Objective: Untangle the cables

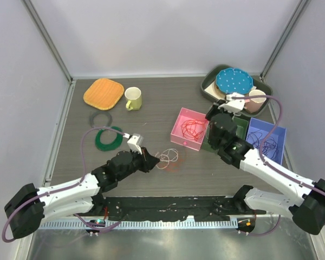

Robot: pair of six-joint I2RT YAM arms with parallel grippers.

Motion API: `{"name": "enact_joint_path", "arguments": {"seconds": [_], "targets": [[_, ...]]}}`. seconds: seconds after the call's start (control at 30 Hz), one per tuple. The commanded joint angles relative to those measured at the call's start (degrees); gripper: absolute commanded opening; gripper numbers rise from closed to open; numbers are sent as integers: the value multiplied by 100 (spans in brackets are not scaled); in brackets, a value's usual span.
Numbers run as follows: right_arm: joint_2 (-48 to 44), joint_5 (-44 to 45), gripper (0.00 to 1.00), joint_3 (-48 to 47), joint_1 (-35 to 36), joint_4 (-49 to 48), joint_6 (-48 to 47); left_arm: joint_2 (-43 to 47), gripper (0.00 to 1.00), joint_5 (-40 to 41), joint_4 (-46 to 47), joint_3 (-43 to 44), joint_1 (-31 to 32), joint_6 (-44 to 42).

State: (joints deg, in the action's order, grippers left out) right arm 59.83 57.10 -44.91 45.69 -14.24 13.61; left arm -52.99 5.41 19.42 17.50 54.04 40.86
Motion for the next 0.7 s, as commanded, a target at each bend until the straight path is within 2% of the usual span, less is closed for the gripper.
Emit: {"name": "enact_joint_path", "arguments": {"seconds": [0.0,0.1,0.17,0.27,0.53,0.67], "targets": [[-42,-243,1,-317,-517,-79,2,499,13,268,-860,-220,28,527],[46,-243,1,-378,-561,-96,-164,641,7,512,-1229,-299,36,835],[55,-252,1,-414,-605,-140,-253,702,5,1127,-1773,-264,28,1169],[29,-296,1,-475,-719,-45,-341,659,6,1916,-2581,-28,28,1503],[-77,-480,1,-150,-1166,272,-25,685,6,2859,-3962,535,28,2162],[37,-920,1,130,-1544,325,370,790,16,3124,-4534,711,28,2497]]}}
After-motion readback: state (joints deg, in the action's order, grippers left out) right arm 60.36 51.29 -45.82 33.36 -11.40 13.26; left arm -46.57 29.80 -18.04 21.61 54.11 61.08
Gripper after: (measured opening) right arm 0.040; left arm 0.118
